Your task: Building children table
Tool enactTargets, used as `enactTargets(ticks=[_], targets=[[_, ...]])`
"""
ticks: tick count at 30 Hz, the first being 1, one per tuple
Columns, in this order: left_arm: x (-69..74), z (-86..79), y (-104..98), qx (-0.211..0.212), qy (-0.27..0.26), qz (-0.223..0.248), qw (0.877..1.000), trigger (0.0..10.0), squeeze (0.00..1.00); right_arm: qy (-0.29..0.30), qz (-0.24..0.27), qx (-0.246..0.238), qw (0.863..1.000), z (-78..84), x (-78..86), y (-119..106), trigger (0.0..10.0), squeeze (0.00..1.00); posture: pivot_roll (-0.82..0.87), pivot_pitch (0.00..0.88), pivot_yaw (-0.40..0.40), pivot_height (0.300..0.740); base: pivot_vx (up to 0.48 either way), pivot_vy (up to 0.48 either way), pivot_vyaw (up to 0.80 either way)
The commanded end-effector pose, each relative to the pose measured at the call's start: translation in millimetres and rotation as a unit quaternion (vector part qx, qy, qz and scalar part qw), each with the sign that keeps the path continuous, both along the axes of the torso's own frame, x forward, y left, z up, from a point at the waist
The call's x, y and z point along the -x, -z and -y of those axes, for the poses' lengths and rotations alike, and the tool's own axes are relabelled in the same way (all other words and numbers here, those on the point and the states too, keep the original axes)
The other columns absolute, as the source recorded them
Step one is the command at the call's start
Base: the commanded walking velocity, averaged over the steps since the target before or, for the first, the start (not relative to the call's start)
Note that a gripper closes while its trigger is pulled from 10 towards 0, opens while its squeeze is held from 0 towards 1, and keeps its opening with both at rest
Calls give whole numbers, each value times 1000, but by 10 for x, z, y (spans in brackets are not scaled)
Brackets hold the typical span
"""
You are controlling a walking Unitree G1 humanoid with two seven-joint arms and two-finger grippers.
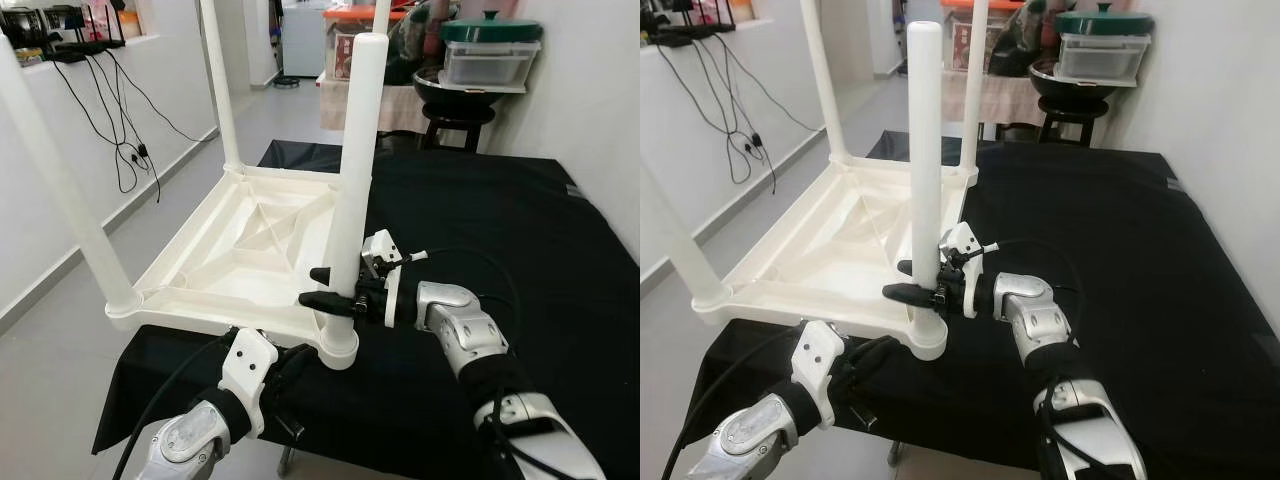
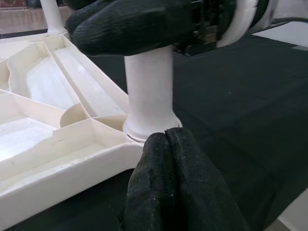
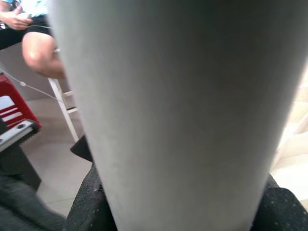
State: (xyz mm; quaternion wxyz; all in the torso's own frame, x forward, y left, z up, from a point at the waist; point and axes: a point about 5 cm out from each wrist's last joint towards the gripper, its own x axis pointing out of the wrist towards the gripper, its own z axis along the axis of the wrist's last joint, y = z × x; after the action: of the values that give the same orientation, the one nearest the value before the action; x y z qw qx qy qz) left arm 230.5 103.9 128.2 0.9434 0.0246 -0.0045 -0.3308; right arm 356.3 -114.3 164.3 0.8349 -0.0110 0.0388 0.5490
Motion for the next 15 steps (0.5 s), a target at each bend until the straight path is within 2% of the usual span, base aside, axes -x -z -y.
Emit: enactTargets(ticks=[1, 4, 5, 6, 7, 8, 11, 12, 13, 14, 15], targets=[[20, 10, 29, -3, 2, -8, 1000, 10000, 0, 72, 18, 3, 997, 124, -75, -20, 0, 0, 11, 0, -48, 740, 0, 0, 0], [25, 10, 27, -3, 2, -9, 1000, 10000, 0, 97, 26, 9, 995, 189, -89, -10, 0, 0, 9, 0, -47, 740, 0, 0, 0], [30, 8, 25, -3, 3, -9, 1000, 10000, 0, 123, 34, 12, 992, 292, -82, -20, 0, 0, 10, 0, -44, 740, 0, 0, 0], [30, 8, 25, -3, 3, -9, 1000, 10000, 0, 123, 34, 12, 992, 292, -82, -20, 0, 0, 10, 0, -44, 740, 0, 0, 0], [37, 0, 22, -2, 3, -9, 1000, 10000, 0, 163, 35, 18, 986, 433, -65, -27, 0, 0, -1, 0, -45, 740, 0, 0, 0], [47, -12, 18, -1, 3, -11, 1000, 10000, 0, 236, 37, 30, 971, 632, 1, -31, 0, 0, -7, 0, -47, 740, 0, 0, 0], [50, -17, 18, 0, 4, -11, 1000, 10000, 0, 262, 37, 34, 964, 681, 31, -26, 0, 0, -8, 0, -47, 740, 0, 0, 0], [52, -29, 18, 0, 5, -13, 1000, 10000, 0, 371, 34, 73, 925, 808, 128, 31, 0, 0, -15, 0, -44, 740, 0, 0, 0], [52, -29, 18, 0, 5, -13, 1000, 10000, 0, 371, 34, 73, 925, 808, 128, 31, 0, 0, -15, 0, -44, 740, 0, 0, 0], [51, -37, 19, 0, 5, -13, 1000, 10000, 0, 419, 29, 101, 902, 835, 244, 95, 0, 0, -22, 0, -42, 740, 0, 0, 0], [50, -42, 19, 0, 6, -14, 1000, 10000, 0, 451, 26, 118, 884, 860, 334, 131, 0, 0, -22, 0, -42, 740, 0, 0, 0]])
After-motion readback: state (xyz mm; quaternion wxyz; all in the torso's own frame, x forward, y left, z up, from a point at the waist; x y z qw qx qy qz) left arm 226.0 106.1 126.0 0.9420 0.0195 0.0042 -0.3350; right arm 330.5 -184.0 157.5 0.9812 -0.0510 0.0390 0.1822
